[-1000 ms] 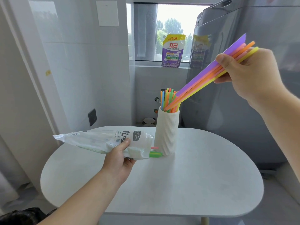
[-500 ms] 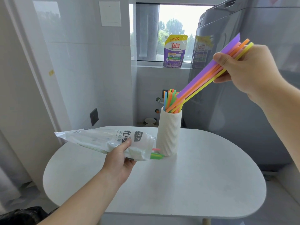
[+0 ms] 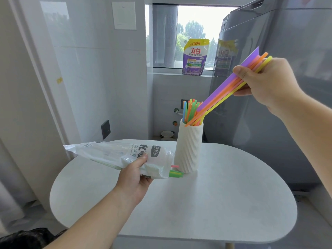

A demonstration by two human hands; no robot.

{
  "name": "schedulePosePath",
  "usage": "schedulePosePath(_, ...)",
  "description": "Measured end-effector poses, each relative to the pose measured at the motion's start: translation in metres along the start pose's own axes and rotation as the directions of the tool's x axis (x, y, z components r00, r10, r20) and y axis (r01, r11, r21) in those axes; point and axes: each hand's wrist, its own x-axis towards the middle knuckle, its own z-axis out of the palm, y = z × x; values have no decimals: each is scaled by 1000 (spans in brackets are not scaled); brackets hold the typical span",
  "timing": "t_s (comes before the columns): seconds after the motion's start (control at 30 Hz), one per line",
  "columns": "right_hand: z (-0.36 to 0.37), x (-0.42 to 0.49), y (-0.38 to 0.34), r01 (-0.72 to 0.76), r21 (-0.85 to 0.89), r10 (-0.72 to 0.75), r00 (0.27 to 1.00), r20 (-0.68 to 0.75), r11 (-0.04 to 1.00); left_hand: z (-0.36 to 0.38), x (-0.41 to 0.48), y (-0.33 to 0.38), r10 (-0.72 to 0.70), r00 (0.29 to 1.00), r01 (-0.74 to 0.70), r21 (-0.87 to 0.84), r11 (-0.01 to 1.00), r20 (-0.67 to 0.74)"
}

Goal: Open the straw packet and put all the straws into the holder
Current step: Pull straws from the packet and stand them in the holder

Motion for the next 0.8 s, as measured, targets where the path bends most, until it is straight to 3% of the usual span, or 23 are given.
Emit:
schedulePosePath(0.33,-7,7,2,-10,29,11,999,-37,1000,-1,-1,0,0,1000,0,4,1000,12)
schedulePosePath(0.8,-10,-12,14,102,-20,-98,984,148,995,0,-3,0,1,1000,-1,11,1000,13)
